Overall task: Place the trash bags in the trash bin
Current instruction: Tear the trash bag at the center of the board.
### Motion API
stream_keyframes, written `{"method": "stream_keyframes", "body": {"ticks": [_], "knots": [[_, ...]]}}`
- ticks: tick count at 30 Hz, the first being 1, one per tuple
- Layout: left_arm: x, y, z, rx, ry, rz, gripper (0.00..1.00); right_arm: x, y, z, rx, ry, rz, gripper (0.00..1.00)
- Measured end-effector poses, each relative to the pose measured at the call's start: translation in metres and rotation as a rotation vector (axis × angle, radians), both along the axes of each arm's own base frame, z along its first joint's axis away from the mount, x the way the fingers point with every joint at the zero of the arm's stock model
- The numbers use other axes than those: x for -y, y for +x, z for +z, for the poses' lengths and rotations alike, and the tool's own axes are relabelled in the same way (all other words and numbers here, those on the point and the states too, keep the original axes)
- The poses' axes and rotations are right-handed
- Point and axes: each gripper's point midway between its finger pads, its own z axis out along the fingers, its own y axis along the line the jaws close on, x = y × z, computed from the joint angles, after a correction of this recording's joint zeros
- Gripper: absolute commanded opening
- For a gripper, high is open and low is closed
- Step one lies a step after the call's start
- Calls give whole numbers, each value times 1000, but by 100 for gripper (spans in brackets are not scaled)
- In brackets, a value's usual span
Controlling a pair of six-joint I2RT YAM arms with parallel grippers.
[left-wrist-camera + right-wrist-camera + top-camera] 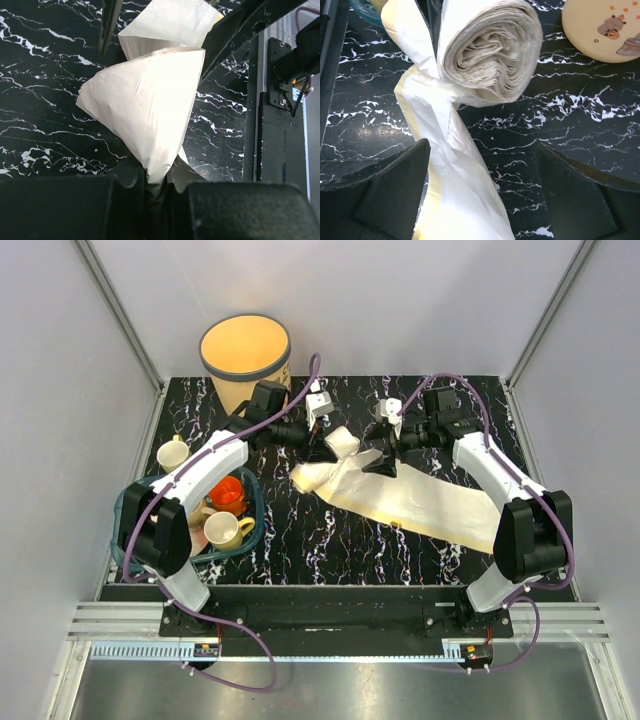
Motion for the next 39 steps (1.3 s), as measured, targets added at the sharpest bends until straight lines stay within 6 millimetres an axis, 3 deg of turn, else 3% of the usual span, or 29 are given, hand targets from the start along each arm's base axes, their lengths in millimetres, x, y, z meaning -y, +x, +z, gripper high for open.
{"method": "stream_keyframes", "body": {"ticks": [2,5,6,7,12,20,24,28,39], "knots": [[1,-1,4,3,-18,-3,0,-6,-4,0,6,5,22,78],[2,-3,8,-3,-34,2,0,-12,-8,0,8,9,43,43],[2,-3,9,-5,-37,5,0,-14,-9,0,10,10,47,17],[3,-3,9,-11,-41,10,0,-16,-10,0,6,13,46,0],[3,6,14,-100,-65,101,0,-21,-19,3,8,8,27,0],[-2,29,15,-329,-78,389,0,-29,-35,13,90,-63,-35,0],[-2,30,14,-409,-77,458,0,-26,-38,18,142,-95,-68,0],[-3,33,9,-428,-63,508,0,-20,-46,18,161,-127,-88,0],[-34,56,-17,-391,49,724,0,1,-89,36,184,-148,-85,0]]}}
